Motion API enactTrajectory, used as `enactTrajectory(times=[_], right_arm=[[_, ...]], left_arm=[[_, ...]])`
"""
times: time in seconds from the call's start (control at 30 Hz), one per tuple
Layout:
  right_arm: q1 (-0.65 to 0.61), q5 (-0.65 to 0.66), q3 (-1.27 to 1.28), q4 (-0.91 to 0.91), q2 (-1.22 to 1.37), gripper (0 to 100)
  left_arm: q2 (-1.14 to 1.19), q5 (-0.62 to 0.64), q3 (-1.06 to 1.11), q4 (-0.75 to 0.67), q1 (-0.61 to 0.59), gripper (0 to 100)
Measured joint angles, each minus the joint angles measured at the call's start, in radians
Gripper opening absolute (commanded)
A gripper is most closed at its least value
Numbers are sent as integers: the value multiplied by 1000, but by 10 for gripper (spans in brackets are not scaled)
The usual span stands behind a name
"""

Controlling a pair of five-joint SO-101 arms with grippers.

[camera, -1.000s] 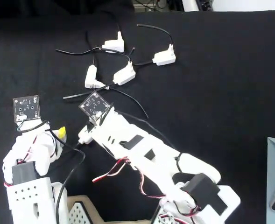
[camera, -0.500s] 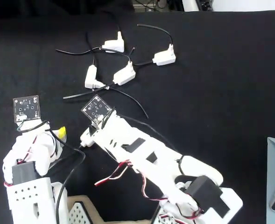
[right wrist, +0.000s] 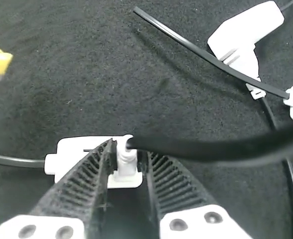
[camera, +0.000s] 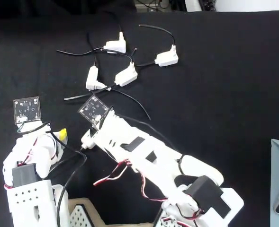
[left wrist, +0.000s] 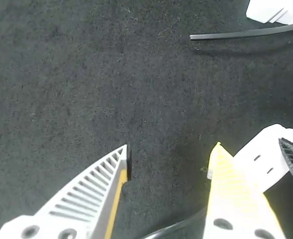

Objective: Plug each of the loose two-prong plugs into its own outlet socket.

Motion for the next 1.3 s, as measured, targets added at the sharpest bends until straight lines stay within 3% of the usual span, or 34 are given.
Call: enactTrajectory(times=[0.33,0.57,0.87,1.13,1.2,1.3], right_arm=[[-3,38,-86,121,32,11],[-2,40,-89,107,12,11],[190,41,-198,98,-57,23],[316,41,-348,64,77,374],[316,41,-350,64,94,378],[316,41,-350,64,81,289]], left_arm=[[0,0,11,0,0,263],[0,0,11,0,0,263],[0,0,11,0,0,263],[0,0,11,0,0,263],[0,0,11,0,0,263],[0,0,11,0,0,263]])
